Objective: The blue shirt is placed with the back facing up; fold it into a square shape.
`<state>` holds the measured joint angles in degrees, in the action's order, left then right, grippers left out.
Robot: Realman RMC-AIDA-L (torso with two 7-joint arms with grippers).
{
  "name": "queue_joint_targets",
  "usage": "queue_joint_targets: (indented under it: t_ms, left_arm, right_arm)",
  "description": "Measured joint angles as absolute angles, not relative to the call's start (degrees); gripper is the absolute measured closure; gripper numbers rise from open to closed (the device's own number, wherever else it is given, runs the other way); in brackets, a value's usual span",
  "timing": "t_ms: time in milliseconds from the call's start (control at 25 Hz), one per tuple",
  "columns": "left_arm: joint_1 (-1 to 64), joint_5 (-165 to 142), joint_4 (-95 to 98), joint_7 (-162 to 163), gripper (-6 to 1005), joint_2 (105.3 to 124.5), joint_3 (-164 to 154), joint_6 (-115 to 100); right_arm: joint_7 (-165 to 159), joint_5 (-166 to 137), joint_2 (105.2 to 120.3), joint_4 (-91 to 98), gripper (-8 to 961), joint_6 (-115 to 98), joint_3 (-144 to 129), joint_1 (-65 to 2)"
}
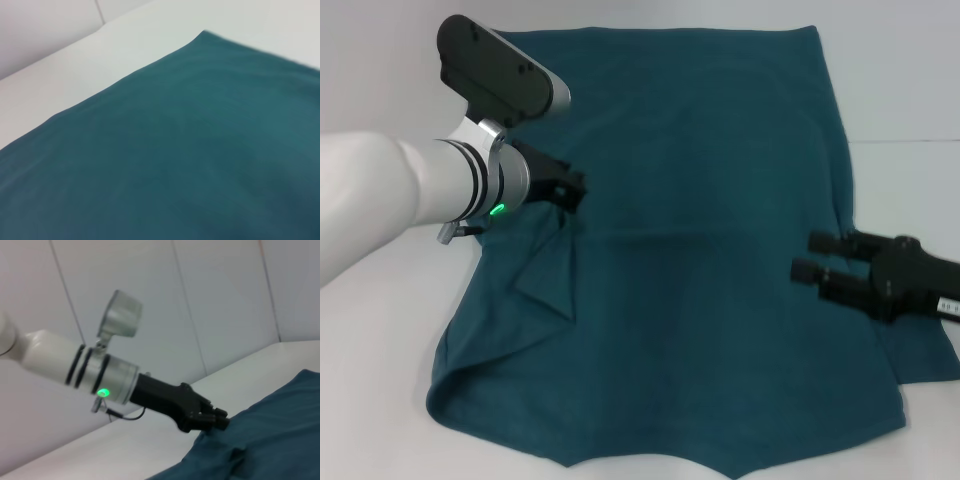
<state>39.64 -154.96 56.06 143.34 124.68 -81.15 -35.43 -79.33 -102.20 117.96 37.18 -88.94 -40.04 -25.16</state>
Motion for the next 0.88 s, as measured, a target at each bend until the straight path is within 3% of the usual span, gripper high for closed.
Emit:
queue_joint_targets:
  t_ms: [80,200,240,400,560,720,880]
  left_arm:
    - [37.7,-152.9,60.2,143.2,931,124.71,-82.1,-37.5]
    - [35.3,-149.7,65.0,141.6,831,124.71,-83.1,-39.8]
    - [31.6,-144.7,70.9,136.2,798,124.68,-84.1,-42.5]
    - [26.4,-137.4,76.9,126.2,665,124.75,-84.3,-47.5]
    - [22.9,-128.3,80.5,117.5,665,124.74,-79.2,-58.2]
    - [21.6,-111.9,78.6,101.8,666,124.39,-63.2,-82.8]
    - [23.3,-101.1,68.8,92.1,666,122.68,-43.5,-103.6]
  right_arm:
    - [-82.1,-102.2,118.46,39.6,374,-88.3,-39.9,-25.3]
    - [-86.7,-102.2,119.26,44.0,375,-86.3,-39.4,-25.0]
    - [-87.7,-102.3,119.41,45.1,375,-85.8,-39.2,-24.8]
    - [-90.6,-102.5,119.2,47.7,376,-86.5,-39.2,-24.1]
    - [-93.1,-103.2,119.03,49.9,377,-87.1,-39.1,-23.3]
    - [-98.9,-107.2,119.43,53.4,378,-86.6,-39.4,-23.2]
    - [-106.9,-111.7,119.87,58.3,379,-85.6,-40.8,-24.1]
